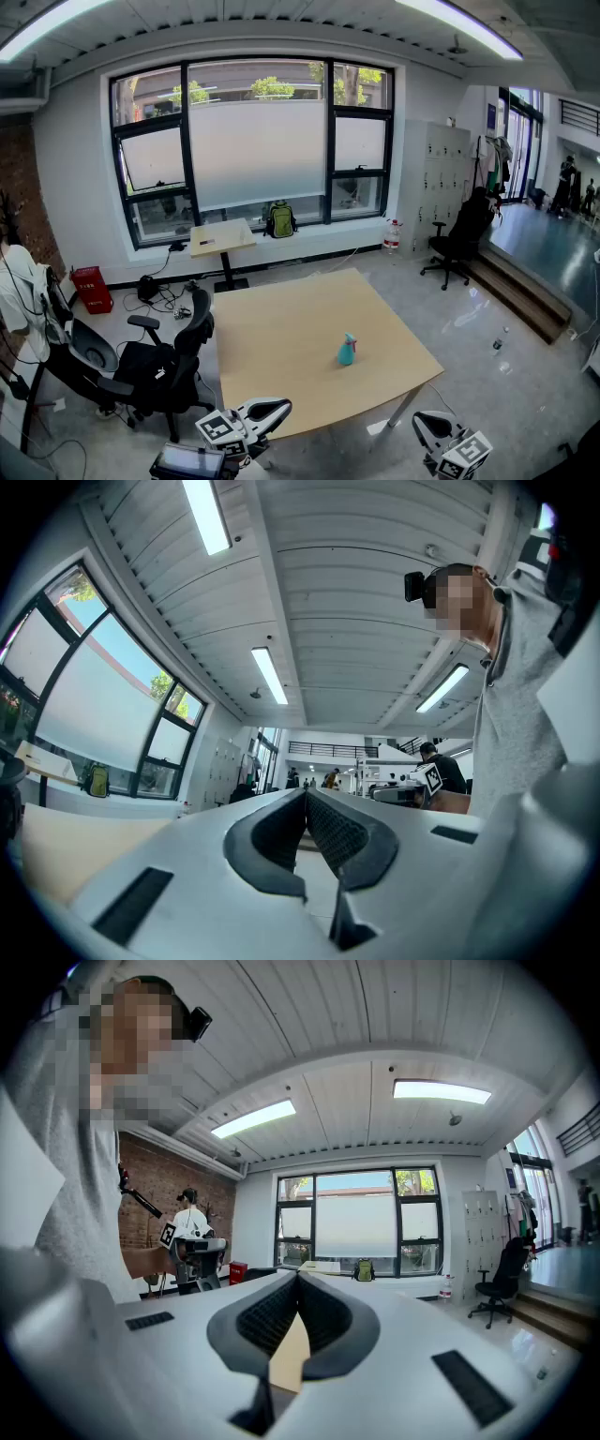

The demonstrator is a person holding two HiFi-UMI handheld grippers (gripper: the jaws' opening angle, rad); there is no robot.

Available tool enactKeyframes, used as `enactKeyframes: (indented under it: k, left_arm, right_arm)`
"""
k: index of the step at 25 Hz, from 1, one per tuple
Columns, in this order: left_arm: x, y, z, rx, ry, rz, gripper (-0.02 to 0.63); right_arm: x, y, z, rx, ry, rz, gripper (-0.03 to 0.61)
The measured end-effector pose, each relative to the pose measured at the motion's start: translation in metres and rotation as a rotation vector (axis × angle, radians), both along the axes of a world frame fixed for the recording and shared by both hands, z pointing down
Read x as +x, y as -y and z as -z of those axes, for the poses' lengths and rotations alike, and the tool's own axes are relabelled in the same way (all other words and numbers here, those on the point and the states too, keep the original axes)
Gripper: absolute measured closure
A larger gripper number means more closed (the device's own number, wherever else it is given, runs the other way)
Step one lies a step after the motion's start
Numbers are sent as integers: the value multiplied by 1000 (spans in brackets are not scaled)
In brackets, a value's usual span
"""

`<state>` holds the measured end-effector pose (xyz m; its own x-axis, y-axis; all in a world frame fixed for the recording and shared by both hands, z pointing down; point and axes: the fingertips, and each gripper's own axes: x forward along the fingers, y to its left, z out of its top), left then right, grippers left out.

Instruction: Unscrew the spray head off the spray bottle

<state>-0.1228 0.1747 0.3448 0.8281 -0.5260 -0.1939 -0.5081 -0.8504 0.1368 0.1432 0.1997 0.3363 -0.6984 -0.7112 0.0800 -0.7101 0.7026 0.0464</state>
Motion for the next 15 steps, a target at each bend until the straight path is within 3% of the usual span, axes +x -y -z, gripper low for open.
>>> enactKeyframes:
  k: [5,15]
  left_arm:
    - [16,0,10,36,-13,14,611]
    - [10,-20,0,10,-32,31,611]
  right_arm:
    - [10,3,10,12,-11,24,574]
    - [6,-14,3,-2,-2,34,574]
